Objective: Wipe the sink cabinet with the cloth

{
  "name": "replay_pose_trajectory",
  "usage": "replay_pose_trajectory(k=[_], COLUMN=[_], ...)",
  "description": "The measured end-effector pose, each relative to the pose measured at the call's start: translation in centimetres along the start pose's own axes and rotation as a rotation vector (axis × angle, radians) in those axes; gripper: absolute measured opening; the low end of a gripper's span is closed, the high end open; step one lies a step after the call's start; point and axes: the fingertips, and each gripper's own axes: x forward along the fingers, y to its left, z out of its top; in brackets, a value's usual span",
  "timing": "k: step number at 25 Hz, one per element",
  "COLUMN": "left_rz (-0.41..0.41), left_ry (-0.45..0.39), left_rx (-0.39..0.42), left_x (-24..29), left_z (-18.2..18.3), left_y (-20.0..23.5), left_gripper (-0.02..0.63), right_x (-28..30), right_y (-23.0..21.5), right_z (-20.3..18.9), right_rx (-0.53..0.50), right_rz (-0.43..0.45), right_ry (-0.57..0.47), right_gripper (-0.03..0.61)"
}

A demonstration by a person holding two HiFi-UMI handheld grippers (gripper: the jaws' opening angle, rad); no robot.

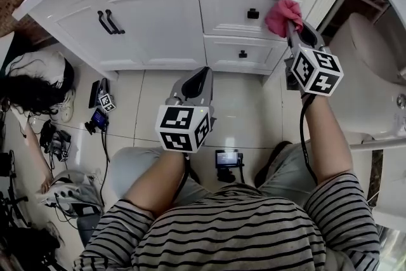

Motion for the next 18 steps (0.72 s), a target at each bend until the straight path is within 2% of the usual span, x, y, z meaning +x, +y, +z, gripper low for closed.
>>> replay_pose_trajectory(k=[3, 5, 6, 8, 11, 13, 15, 18], left_rz=[-0.001, -0.006, -0.010, -0.017, -0.023, -0.018, -0.004, 0.014], left_ry=[0.007, 0.005, 0.001, -0.009, -0.017, -0.016, -0.012, -0.006], left_rx=[0.003, -0.001, -0.004, -0.008, -0.010, -0.012, -0.014, -0.025], left_x=[-0.1, -0.2, -0.3, -0.4, -0.4, -0.5, -0.6, -0.6], left_z=[-0.1, 0.0, 0.1, 0.5, 0.7, 0.6, 0.4, 0.1], left_y=[-0.3, -0.5, -0.5, -0.7, -0.8, -0.5, 0.1, 1.0], left_gripper=[0.002, 0.002, 0.002, 0.002, 0.002, 0.002, 0.002, 0.002], right_x=[-2.2, -3.7, -4.1, -4.0, -2.0, 0.0, 2.3, 5.1], right_y=[-5.7, -6.7, -6.0, -2.4, 5.9, 11.0, 14.5, 16.3], right_z=[-0.2, 0.3, 0.6, 0.9, -0.6, -2.5, -4.3, -5.8], right_rx=[0.047, 0.073, 0.084, 0.091, 0.078, 0.041, 0.014, -0.004], right_rz=[-0.131, -0.150, -0.128, -0.031, 0.171, 0.270, 0.316, 0.315], right_ry=[0.015, 0.000, -0.012, -0.026, -0.007, 0.028, 0.064, 0.102], right_gripper=[0.061, 0.061, 0.061, 0.061, 0.061, 0.061, 0.061, 0.061])
